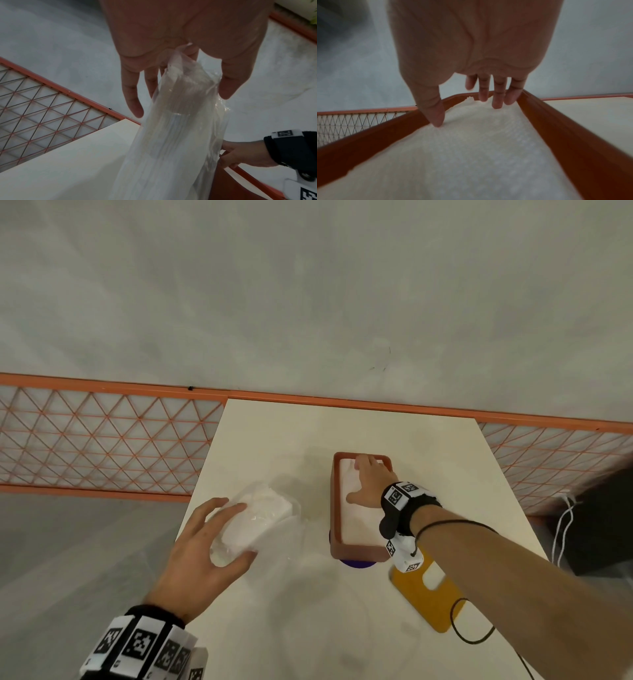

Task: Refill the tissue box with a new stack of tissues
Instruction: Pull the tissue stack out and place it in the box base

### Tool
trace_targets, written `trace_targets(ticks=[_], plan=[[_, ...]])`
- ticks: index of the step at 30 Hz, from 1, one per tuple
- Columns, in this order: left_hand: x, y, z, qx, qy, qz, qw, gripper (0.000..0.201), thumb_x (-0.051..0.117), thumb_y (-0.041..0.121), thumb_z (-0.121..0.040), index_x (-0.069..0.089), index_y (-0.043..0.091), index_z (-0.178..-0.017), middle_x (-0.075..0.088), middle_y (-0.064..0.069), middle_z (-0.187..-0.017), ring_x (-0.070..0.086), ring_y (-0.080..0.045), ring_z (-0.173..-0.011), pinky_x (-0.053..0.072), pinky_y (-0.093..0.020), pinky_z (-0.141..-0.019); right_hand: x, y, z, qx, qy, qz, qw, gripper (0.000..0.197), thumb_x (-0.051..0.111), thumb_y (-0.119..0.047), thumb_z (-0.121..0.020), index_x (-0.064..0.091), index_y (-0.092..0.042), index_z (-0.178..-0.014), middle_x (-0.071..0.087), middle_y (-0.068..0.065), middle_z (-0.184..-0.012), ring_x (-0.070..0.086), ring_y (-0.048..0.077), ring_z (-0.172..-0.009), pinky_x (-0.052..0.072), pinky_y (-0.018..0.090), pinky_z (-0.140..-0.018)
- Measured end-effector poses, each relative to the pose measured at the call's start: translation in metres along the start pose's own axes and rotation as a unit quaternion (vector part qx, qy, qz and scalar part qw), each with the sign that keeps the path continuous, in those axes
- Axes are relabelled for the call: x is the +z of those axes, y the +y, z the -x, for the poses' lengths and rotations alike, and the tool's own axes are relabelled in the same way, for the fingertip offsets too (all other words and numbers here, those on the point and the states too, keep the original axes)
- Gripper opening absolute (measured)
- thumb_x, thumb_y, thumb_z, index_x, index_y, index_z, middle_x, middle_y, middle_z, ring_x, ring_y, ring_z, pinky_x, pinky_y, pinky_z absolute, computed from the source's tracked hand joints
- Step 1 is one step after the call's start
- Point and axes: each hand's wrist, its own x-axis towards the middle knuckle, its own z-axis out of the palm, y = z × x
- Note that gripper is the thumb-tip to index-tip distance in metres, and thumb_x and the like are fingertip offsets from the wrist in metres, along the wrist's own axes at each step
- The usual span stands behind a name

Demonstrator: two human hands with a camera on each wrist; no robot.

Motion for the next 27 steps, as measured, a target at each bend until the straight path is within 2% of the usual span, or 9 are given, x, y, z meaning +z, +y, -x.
trace_targets(ticks=[5, 9, 12, 14, 16, 18, 20, 23, 27], plan=[[-0.001, 0.0, 0.0, 0.0, -0.002, 0.008, 1.0, 0.063, 0.075, 0.049, -0.066, 0.052, 0.047, -0.124, 0.031, 0.034, -0.135, 0.043, -0.004, -0.124, 0.048, -0.038, -0.099, 0.003, -0.003, -0.006, -0.003, -0.058, 0.055, 0.997, 0.075, 0.061, -0.053, -0.074, 0.032, -0.039, -0.142, 0.029, 0.0, -0.149, 0.029, 0.037, -0.136, 0.033, 0.056, -0.105], [-0.003, 0.002, 0.001, -0.005, -0.004, 0.003, 1.0, 0.065, 0.081, 0.04, -0.068, 0.051, 0.047, -0.125, 0.03, 0.036, -0.134, 0.042, -0.004, -0.124, 0.048, -0.039, -0.099, 0.0, -0.008, -0.009, 0.006, -0.081, 0.086, 0.993, 0.078, 0.057, -0.056, -0.074, 0.026, -0.043, -0.144, 0.028, 0.001, -0.148, 0.029, 0.038, -0.133, 0.028, 0.054, -0.106], [-0.006, 0.005, 0.003, -0.008, 0.008, 0.005, 1.0, 0.063, 0.083, 0.037, -0.067, 0.053, 0.044, -0.122, 0.033, 0.026, -0.136, 0.041, 0.0, -0.124, 0.048, -0.032, -0.095, -0.014, -0.017, 0.001, 0.011, -0.057, 0.088, 0.994, 0.076, 0.06, -0.052, -0.076, 0.027, -0.042, -0.145, 0.031, 0.003, -0.15, 0.031, 0.038, -0.134, 0.027, 0.054, -0.106], [-0.007, 0.006, 0.004, -0.003, 0.03, 0.012, 0.999, 0.059, 0.085, 0.036, -0.064, 0.057, 0.042, -0.114, 0.035, 0.02, -0.133, 0.042, 0.006, -0.116, 0.049, -0.027, -0.087, -0.024, -0.03, 0.016, -0.029, 0.022, 0.041, 0.998, 0.06, 0.063, -0.037, -0.079, 0.041, -0.035, -0.135, 0.044, 0.003, -0.138, 0.044, 0.033, -0.125, 0.036, 0.049, -0.103], [-0.008, 0.005, 0.006, -0.002, 0.048, 0.013, 0.999, 0.057, 0.087, 0.035, -0.061, 0.058, 0.041, -0.111, 0.036, 0.016, -0.126, 0.045, 0.002, -0.111, 0.05, -0.029, -0.083, -0.031, -0.048, 0.037, -0.113, 0.058, -0.081, 0.989, 0.043, 0.065, -0.019, -0.08, 0.05, -0.028, -0.119, 0.053, 0.0, -0.117, 0.059, 0.025, -0.102, 0.05, 0.042, -0.091], [-0.009, 0.005, 0.008, -0.014, 0.045, 0.017, 0.999, 0.058, 0.086, 0.039, -0.061, 0.057, 0.043, -0.111, 0.035, 0.015, -0.122, 0.048, -0.005, -0.108, 0.05, -0.03, -0.084, -0.031, -0.066, 0.063, -0.188, 0.006, -0.185, 0.965, 0.045, 0.067, -0.006, -0.078, 0.051, -0.028, -0.114, 0.053, -0.003, -0.109, 0.063, 0.018, -0.085, 0.057, 0.037, -0.078], [-0.011, 0.007, 0.011, -0.027, 0.035, 0.026, 0.999, 0.056, 0.082, 0.048, -0.063, 0.056, 0.045, -0.113, 0.037, 0.013, -0.122, 0.051, -0.008, -0.104, 0.052, -0.028, -0.081, -0.028, -0.08, 0.086, -0.237, -0.057, -0.202, 0.949, 0.06, 0.071, -0.006, -0.076, 0.047, -0.034, -0.123, 0.051, -0.006, -0.116, 0.063, 0.013, -0.086, 0.059, 0.03, -0.073], [-0.015, 0.01, 0.014, -0.036, 0.039, 0.171, 0.984, 0.038, 0.061, 0.052, -0.072, 0.064, 0.043, -0.109, 0.046, 0.007, -0.122, 0.058, -0.018, -0.1, 0.056, -0.035, -0.083, -0.02, -0.093, 0.106, -0.266, -0.079, -0.206, 0.938, 0.068, 0.079, -0.02, -0.073, 0.044, -0.047, -0.125, 0.047, -0.013, -0.124, 0.059, 0.008, -0.098, 0.059, 0.027, -0.079], [-0.022, -0.002, 0.021, -0.047, -0.008, 0.392, 0.919, 0.045, 0.046, 0.023, -0.071, 0.069, 0.023, -0.109, 0.06, -0.002, -0.125, 0.059, -0.024, -0.11, 0.054, -0.043, -0.094, -0.017, -0.099, 0.113, -0.274, -0.053, -0.258, 0.925, 0.042, 0.077, -0.032, -0.079, 0.06, -0.036, -0.117, 0.054, -0.013, -0.124, 0.059, 0.009, -0.104, 0.052, 0.013, -0.08]])
